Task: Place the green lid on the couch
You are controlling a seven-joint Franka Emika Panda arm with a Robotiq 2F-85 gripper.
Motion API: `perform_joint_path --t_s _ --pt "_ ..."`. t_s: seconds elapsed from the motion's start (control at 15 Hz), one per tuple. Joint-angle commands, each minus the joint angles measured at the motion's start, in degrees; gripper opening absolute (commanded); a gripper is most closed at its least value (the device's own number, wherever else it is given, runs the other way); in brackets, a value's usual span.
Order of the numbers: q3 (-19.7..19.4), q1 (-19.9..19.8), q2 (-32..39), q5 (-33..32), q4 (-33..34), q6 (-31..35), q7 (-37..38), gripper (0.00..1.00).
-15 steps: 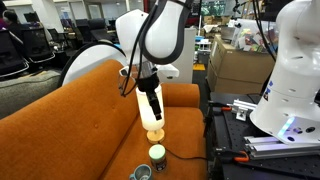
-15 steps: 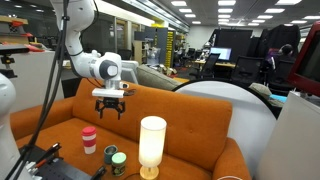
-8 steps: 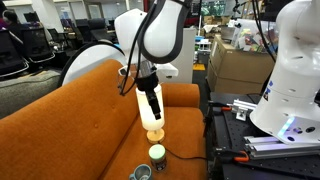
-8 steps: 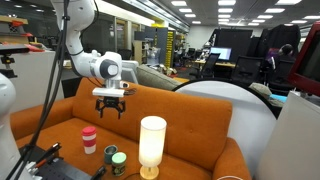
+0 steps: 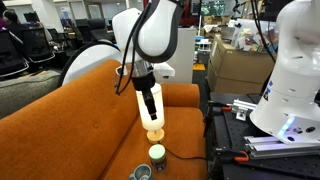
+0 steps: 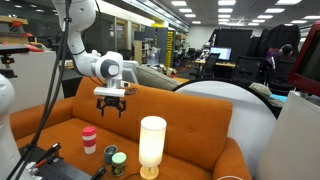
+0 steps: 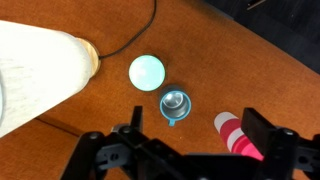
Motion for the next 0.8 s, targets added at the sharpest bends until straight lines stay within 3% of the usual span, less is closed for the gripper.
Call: perform_joint_path --t_s 0.0,0.33,0.47,0.73 --pt "3.94 -4.66 3.66 7.93 1.40 3.22 -7.26 1.00" --pt "11.35 -12.05 11.53 20.08 1.66 9.17 -17.79 1.00" --pt "10.14 -10.88 11.06 16.82 0.79 8.54 -14.55 1.00" --pt "10.53 -11.27 12.11 16.25 1.16 8.95 -14.20 1.00"
